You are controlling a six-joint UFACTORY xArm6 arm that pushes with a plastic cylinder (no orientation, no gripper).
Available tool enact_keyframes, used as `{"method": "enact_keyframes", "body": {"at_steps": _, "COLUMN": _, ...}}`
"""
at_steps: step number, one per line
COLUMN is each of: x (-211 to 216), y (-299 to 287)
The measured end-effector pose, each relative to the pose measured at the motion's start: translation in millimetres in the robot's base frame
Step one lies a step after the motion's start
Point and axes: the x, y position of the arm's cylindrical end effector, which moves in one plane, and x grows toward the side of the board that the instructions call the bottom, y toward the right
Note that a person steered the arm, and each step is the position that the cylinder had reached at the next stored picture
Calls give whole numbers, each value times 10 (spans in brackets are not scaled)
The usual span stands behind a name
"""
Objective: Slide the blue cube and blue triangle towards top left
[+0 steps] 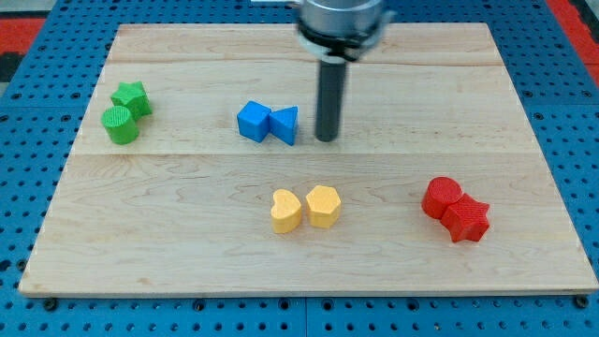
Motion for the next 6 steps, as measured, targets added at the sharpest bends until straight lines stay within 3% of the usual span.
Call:
{"method": "enact_keyframes", "body": {"at_steps": 1, "x": -140, "y": -421}}
{"method": "enact_keyframes", "body": {"at_steps": 2, "x": -99, "y": -436}}
{"method": "enact_keyframes", "body": {"at_steps": 3, "x": 169, "y": -440}}
{"method": "enact_keyframes", "body": {"at_steps": 6, "x": -202, "y": -1204}}
